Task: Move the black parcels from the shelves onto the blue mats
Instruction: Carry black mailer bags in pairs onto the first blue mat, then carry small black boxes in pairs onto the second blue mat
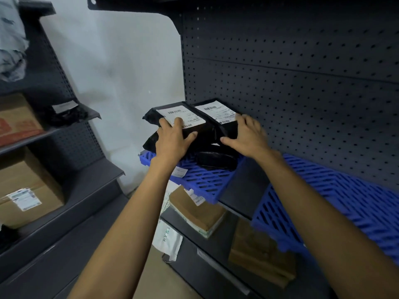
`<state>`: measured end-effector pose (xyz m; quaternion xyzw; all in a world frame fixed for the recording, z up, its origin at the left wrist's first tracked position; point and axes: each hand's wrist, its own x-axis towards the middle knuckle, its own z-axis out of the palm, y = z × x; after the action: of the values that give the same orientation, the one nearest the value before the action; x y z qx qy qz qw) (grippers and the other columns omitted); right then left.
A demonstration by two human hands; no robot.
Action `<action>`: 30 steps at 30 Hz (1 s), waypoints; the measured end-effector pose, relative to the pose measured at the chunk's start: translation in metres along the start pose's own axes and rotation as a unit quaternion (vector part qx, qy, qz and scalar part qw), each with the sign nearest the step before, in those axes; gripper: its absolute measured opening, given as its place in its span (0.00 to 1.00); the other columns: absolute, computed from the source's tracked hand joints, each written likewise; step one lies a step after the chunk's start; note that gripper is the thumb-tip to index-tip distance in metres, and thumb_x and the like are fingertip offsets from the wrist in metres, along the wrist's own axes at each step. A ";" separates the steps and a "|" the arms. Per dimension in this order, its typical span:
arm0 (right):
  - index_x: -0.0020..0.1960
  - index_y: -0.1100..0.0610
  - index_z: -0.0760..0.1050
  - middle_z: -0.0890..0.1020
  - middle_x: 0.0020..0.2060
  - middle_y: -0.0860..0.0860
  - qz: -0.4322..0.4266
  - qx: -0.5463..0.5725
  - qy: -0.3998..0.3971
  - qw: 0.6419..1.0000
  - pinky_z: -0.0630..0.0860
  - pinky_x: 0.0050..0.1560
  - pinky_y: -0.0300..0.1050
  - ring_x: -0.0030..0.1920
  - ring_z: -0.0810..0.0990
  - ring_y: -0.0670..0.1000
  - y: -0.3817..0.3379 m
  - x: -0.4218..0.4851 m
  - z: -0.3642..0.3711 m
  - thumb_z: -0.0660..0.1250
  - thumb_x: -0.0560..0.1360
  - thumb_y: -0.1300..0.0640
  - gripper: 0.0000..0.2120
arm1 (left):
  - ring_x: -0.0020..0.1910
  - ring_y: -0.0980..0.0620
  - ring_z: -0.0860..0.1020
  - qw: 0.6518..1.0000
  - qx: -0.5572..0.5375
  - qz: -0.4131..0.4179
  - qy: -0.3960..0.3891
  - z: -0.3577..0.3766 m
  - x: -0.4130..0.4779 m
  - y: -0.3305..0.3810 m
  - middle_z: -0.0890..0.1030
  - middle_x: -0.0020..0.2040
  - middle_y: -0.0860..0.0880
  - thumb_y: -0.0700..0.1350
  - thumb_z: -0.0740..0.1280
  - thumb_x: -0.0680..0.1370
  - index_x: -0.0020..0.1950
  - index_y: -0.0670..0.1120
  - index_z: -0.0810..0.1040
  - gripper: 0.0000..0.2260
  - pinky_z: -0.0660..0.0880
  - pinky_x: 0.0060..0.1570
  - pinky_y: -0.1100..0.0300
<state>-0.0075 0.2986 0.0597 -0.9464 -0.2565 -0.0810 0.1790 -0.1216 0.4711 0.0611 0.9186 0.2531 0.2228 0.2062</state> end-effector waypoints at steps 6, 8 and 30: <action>0.76 0.54 0.59 0.66 0.71 0.55 -0.006 -0.060 0.030 0.998 0.66 0.67 0.57 0.70 0.65 0.60 0.001 -0.079 -0.013 0.65 0.77 0.46 0.31 | 0.61 0.40 0.69 0.987 0.069 0.144 0.004 -0.013 -0.041 -0.008 0.69 0.62 0.42 0.46 0.68 0.78 0.69 0.46 0.70 0.20 0.71 0.40 0.50; 0.74 0.55 0.62 0.69 0.69 0.56 0.002 -0.090 0.033 0.995 0.67 0.66 0.57 0.68 0.67 0.60 0.004 -0.110 -0.020 0.64 0.79 0.47 0.27 | 0.62 0.41 0.70 0.978 0.078 0.193 -0.010 -0.015 -0.057 -0.007 0.71 0.63 0.43 0.44 0.68 0.78 0.69 0.47 0.71 0.20 0.73 0.43 0.48; 0.66 0.57 0.67 0.75 0.61 0.57 0.341 -0.196 0.056 0.918 0.72 0.58 0.55 0.63 0.72 0.60 0.134 -0.506 -0.145 0.64 0.78 0.51 0.19 | 0.60 0.42 0.75 0.849 0.008 0.507 -0.148 0.036 -0.329 0.207 0.76 0.62 0.46 0.46 0.68 0.78 0.66 0.50 0.75 0.16 0.74 0.49 0.46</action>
<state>-0.3803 -0.0956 0.0295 -0.9865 0.1131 -0.1164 0.0208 -0.2804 0.1150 0.0336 0.9429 -0.2798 0.1558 0.0921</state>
